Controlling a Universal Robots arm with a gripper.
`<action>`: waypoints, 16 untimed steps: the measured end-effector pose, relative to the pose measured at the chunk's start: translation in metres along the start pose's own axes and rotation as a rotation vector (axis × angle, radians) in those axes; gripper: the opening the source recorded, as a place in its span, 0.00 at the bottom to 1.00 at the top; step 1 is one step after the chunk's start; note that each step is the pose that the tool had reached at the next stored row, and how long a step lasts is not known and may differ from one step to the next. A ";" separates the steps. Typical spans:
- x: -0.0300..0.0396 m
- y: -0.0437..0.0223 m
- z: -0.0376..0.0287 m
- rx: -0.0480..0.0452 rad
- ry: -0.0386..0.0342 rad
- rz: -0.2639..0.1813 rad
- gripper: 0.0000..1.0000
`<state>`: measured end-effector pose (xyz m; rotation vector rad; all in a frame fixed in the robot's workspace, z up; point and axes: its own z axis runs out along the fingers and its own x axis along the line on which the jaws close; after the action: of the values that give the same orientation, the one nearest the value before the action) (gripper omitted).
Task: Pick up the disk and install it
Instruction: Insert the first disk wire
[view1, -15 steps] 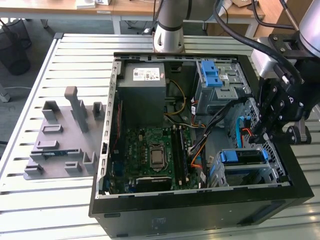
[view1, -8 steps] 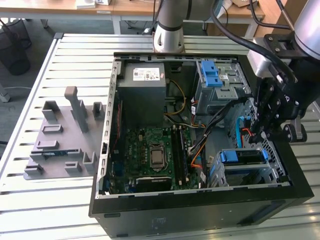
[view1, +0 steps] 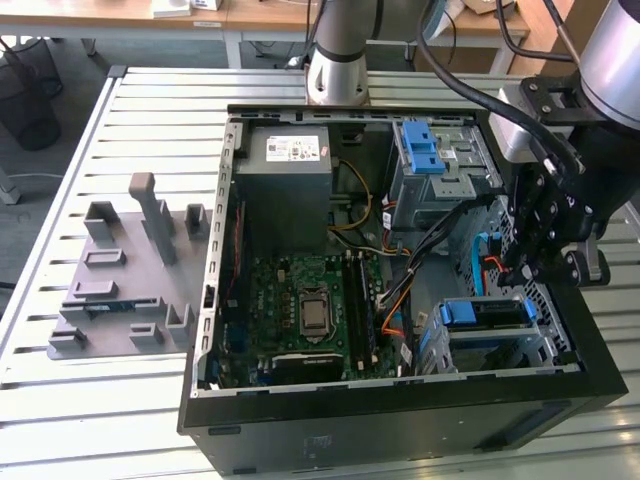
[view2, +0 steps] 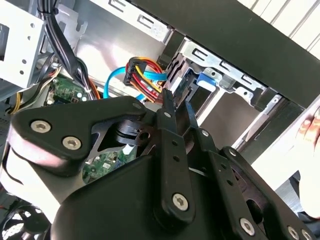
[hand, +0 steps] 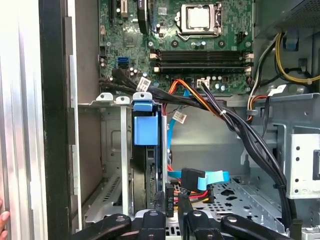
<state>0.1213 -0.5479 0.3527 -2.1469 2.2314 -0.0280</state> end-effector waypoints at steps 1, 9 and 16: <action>0.0000 0.0003 0.0002 0.0003 0.0010 0.000 0.25; 0.0003 0.0035 0.0013 0.0037 0.0029 0.000 0.25; 0.0005 0.0037 0.0033 0.0042 0.0052 0.000 0.17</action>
<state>0.1177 -0.5481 0.3491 -2.1475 2.2317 -0.0383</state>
